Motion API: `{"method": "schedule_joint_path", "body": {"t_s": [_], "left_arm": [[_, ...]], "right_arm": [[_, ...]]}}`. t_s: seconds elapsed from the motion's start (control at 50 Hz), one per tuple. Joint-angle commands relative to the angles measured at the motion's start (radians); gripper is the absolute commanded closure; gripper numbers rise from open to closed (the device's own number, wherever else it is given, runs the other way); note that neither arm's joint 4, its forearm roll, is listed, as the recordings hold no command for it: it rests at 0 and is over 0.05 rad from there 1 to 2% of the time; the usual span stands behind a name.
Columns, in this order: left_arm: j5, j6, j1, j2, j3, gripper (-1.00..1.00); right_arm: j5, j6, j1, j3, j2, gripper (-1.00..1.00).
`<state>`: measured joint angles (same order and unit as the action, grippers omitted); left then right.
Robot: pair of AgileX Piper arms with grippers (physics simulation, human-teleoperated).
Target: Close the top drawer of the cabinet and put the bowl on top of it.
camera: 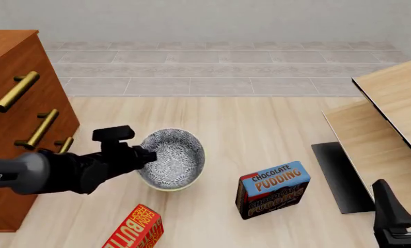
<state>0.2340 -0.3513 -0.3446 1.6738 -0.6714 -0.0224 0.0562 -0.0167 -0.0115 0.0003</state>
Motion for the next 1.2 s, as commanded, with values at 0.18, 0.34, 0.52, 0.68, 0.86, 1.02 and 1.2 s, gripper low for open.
{"method": "schedule_joint_path", "body": {"t_s": [0.18,0.34,0.52,0.68,0.86,1.02,1.2], "left_arm": [[-0.12,-0.039,-0.016,-0.125,-0.031,1.0],[-0.173,-0.051,-0.012,-0.183,-0.055,1.0],[-0.254,-0.056,-0.024,-0.255,-0.101,1.0],[-0.329,-0.049,-0.021,-0.311,-0.14,1.0],[-0.421,-0.067,0.008,-0.319,-0.187,1.0],[-0.513,-0.088,0.048,-0.34,-0.23,1.0],[-0.599,-0.131,0.06,-0.381,-0.262,1.0]], "right_arm": [[-0.001,-0.005,0.003,0.003,0.0,-1.0],[0.005,-0.008,0.006,0.0,0.0,-1.0],[0.006,-0.008,0.009,0.001,0.0,-1.0],[0.008,-0.007,0.009,0.0,0.0,-1.0],[0.005,-0.005,0.009,0.003,0.0,-1.0],[0.006,-0.002,0.006,0.002,0.0,-1.0],[0.002,-0.002,0.006,0.004,0.0,-1.0]]}}
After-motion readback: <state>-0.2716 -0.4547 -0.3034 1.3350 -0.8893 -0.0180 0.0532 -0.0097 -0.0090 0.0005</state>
